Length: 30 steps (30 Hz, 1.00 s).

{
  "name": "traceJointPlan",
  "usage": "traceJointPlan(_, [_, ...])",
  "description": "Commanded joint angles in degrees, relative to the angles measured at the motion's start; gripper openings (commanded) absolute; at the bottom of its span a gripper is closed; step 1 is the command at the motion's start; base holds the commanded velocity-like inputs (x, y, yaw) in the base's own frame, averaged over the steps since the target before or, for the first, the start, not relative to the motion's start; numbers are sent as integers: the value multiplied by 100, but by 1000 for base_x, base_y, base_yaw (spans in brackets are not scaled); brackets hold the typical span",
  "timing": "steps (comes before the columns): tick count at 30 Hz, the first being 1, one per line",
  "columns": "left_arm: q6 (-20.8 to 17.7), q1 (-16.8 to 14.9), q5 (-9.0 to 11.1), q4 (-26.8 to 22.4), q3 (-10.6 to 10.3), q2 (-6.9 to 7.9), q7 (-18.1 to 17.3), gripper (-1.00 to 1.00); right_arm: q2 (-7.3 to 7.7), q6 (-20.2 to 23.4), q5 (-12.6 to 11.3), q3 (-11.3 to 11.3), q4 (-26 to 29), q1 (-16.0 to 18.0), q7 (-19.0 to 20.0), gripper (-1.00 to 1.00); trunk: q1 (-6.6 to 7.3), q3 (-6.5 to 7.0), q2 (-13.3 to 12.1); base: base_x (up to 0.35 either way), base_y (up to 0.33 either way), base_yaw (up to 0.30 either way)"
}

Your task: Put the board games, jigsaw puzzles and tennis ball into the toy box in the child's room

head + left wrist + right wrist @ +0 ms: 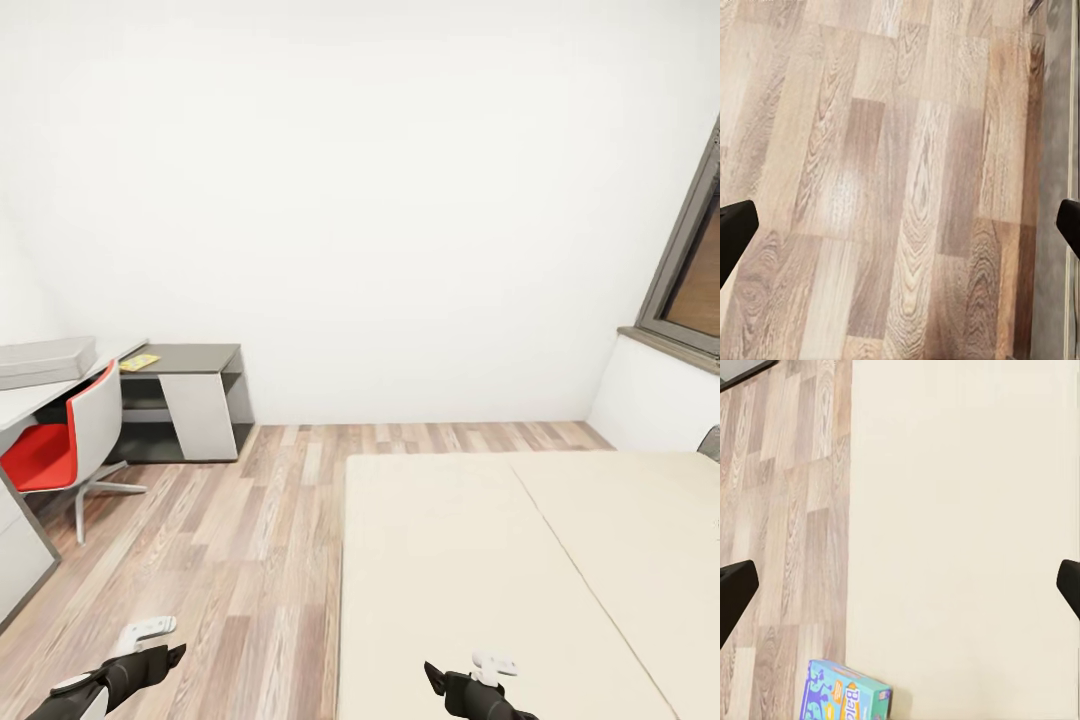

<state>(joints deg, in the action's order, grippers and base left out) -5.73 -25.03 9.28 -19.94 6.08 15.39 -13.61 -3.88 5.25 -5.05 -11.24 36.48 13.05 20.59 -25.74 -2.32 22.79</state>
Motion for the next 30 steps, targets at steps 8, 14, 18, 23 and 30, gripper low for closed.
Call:
traceJointPlan(8, [-60,-2,57,-10,33,-1,-36,100,-7,55,-55,-36,8,5,42,100,-4,8,13,0,0,-145])
traceJointPlan(14, [-60,-2,57,-10,33,-1,-33,100,-7,55,-53,-36,8,6,42,100,-4,11,13,0,0,-29])
traceJointPlan(18, [-60,-2,57,-10,33,-1,-29,100,-36,55,-50,-33,8,5,42,100,-4,11,13,0,0,-7])
traceJointPlan(23, [-51,7,44,-1,16,-100,-19,100,-108,11,-38,-35,1,5,-56,100,-4,11,13,0,0,-1])
traceJointPlan(30, [-51,14,40,7,16,-146,-19,100,-211,11,-32,-50,-1,6,-161,100,-4,11,13,0,4,0])
